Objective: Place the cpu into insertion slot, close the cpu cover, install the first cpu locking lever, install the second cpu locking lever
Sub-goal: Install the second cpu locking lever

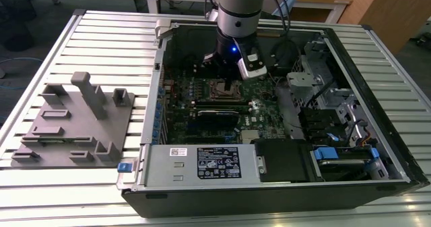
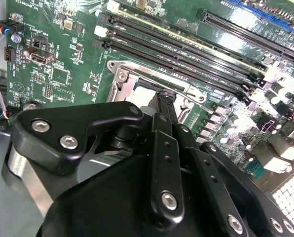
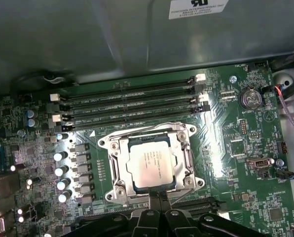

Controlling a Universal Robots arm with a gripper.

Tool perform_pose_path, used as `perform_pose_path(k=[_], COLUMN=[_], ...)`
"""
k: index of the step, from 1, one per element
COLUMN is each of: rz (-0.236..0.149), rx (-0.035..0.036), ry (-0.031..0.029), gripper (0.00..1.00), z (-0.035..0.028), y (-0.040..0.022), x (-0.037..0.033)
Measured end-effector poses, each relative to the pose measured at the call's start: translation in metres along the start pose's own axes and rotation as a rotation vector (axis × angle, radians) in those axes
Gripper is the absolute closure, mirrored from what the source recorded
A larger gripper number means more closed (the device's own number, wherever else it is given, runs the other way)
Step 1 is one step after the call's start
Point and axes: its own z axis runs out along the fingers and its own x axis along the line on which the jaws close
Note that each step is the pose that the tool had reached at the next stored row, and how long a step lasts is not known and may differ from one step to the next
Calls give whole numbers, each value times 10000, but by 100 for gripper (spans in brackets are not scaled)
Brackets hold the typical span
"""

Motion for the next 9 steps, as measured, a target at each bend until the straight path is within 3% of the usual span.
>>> perform_pose_path(k=[9], rz=[-1], rx=[1], ry=[1], gripper=[89], z=[-3], y=[-48], x=[-8])
